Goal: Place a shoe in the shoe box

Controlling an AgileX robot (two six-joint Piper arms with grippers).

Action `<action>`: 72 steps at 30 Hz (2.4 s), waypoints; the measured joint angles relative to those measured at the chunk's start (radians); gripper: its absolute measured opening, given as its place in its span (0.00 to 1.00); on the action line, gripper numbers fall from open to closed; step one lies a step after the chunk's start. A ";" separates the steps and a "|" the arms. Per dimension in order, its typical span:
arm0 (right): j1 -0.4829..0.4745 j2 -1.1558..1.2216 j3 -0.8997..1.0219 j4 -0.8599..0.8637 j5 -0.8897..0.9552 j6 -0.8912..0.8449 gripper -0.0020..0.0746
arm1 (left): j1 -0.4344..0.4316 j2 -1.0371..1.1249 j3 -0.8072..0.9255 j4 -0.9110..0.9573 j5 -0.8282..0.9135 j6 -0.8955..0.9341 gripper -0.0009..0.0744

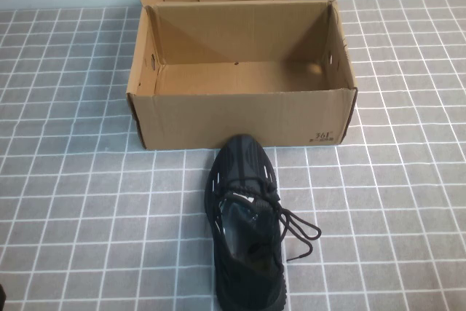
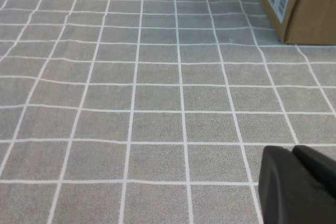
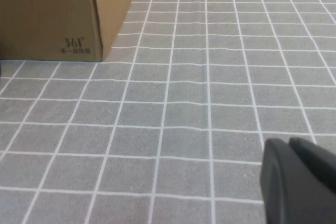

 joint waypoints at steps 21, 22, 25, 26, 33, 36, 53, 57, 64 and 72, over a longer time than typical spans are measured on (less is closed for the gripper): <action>0.000 0.000 0.000 0.000 0.000 0.000 0.01 | 0.000 0.000 0.000 0.000 0.000 0.000 0.01; 0.000 0.000 0.000 0.000 0.000 0.000 0.01 | 0.000 0.000 0.000 0.000 0.000 0.000 0.01; 0.000 0.000 0.000 0.000 0.000 0.000 0.01 | 0.000 0.000 0.000 0.000 0.000 0.000 0.01; 0.000 0.000 0.000 0.000 0.000 0.000 0.00 | 0.000 0.000 0.000 0.000 0.000 0.000 0.01; 0.000 0.000 0.000 0.002 0.000 0.000 0.01 | 0.000 0.000 0.000 0.000 0.000 0.000 0.01; 0.000 0.000 0.000 0.033 -0.009 0.000 0.01 | 0.000 0.000 0.000 0.000 0.000 0.000 0.01; 0.000 0.000 0.000 0.716 -0.164 0.000 0.01 | 0.000 0.000 0.000 0.000 0.000 0.000 0.01; 0.000 0.000 0.000 0.783 -0.132 0.000 0.01 | 0.000 0.000 0.000 0.000 0.000 0.000 0.01; 0.000 0.084 -0.111 0.768 0.123 0.000 0.00 | 0.000 0.000 0.000 0.000 0.000 0.000 0.01; 0.000 0.501 -0.446 0.504 0.509 0.000 0.01 | 0.000 0.000 0.000 0.000 0.000 0.000 0.01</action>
